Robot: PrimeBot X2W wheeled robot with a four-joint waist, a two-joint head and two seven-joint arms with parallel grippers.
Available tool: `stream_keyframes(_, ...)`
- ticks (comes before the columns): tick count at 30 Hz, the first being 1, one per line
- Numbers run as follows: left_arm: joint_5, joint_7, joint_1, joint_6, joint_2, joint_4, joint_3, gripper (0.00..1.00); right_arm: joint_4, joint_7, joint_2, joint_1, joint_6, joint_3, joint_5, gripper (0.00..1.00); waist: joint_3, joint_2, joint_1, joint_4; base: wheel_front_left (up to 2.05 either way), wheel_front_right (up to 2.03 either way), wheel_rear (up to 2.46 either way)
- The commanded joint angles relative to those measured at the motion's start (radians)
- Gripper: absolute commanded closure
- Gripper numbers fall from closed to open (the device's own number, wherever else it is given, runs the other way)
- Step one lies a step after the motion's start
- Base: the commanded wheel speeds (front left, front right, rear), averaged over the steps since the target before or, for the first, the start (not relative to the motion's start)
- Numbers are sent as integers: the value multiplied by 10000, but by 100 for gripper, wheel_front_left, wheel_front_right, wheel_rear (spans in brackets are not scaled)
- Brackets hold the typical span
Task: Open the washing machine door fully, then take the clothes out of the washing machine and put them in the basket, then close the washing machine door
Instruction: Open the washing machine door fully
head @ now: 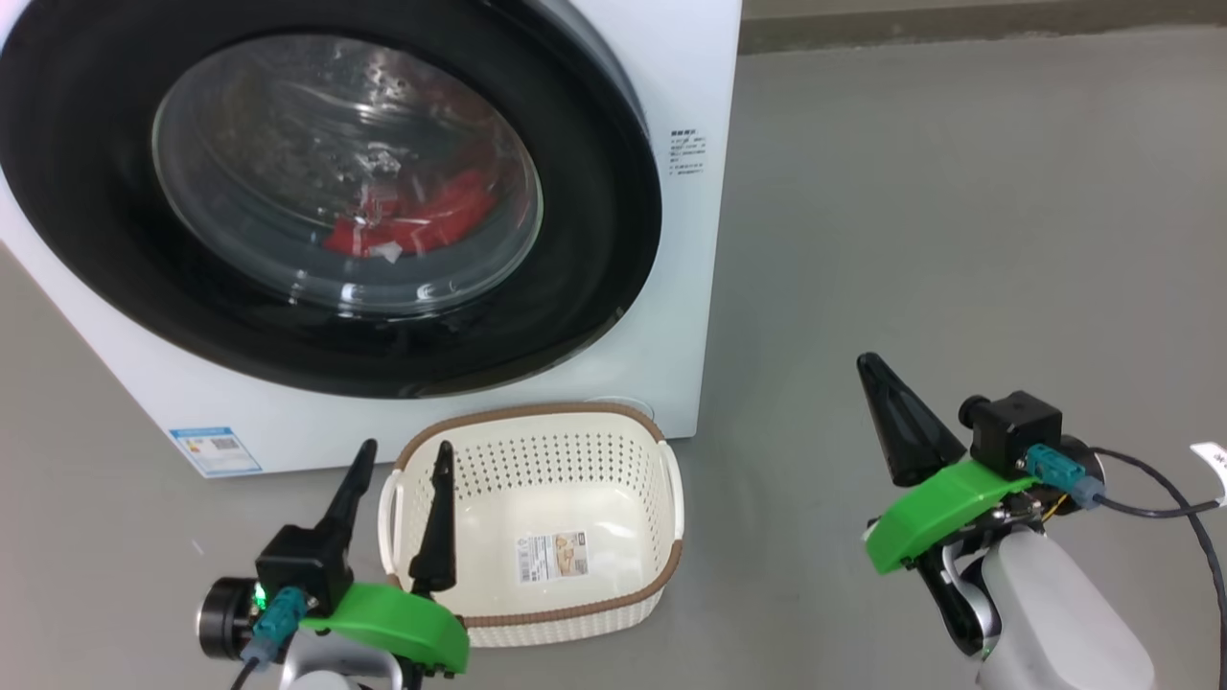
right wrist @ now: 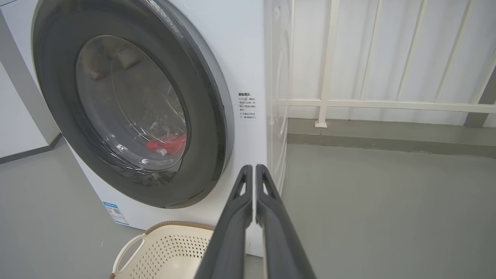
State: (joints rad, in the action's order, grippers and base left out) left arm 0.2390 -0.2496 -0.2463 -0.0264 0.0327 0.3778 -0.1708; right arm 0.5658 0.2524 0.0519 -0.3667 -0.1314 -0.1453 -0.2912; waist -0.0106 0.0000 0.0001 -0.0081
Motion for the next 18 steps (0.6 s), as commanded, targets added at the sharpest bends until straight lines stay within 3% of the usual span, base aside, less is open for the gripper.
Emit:
stream_keyframes(1, 28, -122, -437, -37, 175, -281, 236, 0, -195, 93, -16, -447, 7, -207, -29, 100, -81, 0, -1, 55, 0, 0, 0)
stream_keyframes(9, 58, -122, -626, -72, 175, -757, 12, 0, -251, 93, -16, -1046, 7, -214, -885, 100, -639, 0, -1, 331, 0, 0, 0)
stream_keyframes(18, -119, -122, -871, -193, 175, -1859, -53, 0, -766, -438, -15, -2293, 7, -493, -4303, 100, -1747, 0, -1, 646, 0, 0, 0)
